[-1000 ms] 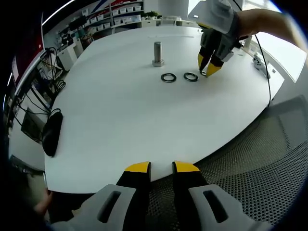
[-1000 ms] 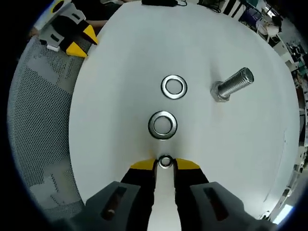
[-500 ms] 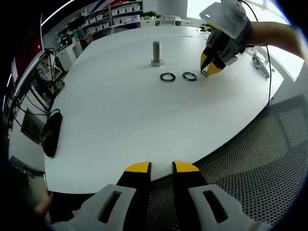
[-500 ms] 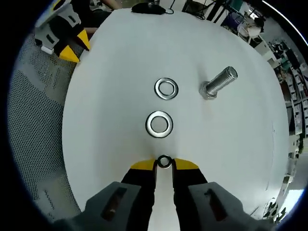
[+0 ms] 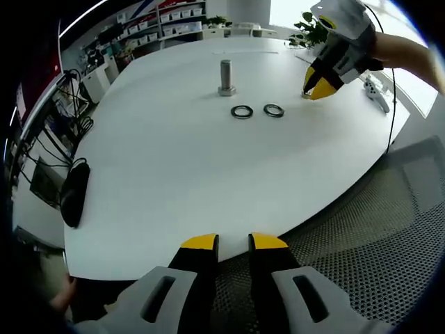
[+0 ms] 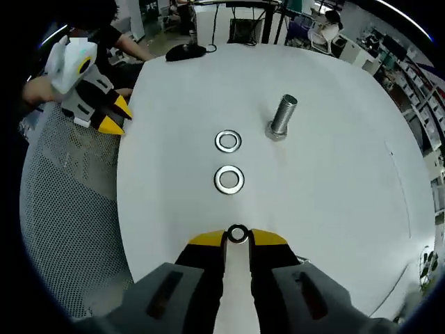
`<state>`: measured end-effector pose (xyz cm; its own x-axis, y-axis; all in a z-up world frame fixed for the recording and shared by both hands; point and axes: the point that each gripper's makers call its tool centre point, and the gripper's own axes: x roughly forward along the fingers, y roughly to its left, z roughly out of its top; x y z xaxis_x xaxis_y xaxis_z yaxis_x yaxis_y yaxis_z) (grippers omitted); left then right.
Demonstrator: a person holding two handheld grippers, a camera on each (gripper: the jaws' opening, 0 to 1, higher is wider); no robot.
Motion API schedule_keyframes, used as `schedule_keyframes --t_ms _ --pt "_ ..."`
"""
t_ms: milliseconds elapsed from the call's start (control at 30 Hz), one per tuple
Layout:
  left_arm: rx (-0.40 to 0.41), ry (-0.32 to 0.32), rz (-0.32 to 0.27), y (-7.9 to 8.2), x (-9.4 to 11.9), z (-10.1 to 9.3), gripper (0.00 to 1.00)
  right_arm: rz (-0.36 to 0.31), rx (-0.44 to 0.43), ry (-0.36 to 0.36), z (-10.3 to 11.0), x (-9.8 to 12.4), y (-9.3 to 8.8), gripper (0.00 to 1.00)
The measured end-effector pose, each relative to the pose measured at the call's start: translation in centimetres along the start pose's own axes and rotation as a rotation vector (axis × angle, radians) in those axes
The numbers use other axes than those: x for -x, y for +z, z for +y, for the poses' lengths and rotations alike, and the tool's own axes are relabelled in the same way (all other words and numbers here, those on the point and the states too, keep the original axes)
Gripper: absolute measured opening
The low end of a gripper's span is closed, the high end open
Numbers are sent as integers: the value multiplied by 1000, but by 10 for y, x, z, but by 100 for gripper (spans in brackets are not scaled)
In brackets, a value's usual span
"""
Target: Place the washer onto the threaded stud by aligning its center hole with the stud, sliding it down to the base, and recovering from edge contact or off-axis alignment until the washer reaches the visible bottom stop.
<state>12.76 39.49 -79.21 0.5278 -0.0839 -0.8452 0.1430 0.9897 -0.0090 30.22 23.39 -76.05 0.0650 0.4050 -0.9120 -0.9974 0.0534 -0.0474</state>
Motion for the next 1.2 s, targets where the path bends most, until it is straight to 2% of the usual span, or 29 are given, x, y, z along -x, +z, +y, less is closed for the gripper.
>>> schedule_keyframes --t_ms 433,600,800,933,1033,1200 --pt "3 2 0 0 1 0 15 -56 -97 -104 -19 44 -9 15" --pt "5 5 0 0 0 1 15 -97 -179 -165 -33 56 -9 15" --pt "10 11 -2 0 1 2 15 -108 -208 -196 -45 57 -7 15" --pt "12 14 -1 0 1 2 15 -92 -213 -207 -51 52 -9 15" --pt "14 15 -1 0 0 3 15 -38 -157 -186 -51 45 -13 15" --pt "16 17 -1 0 1 3 15 -4 -122 -171 -53 40 -15 15"
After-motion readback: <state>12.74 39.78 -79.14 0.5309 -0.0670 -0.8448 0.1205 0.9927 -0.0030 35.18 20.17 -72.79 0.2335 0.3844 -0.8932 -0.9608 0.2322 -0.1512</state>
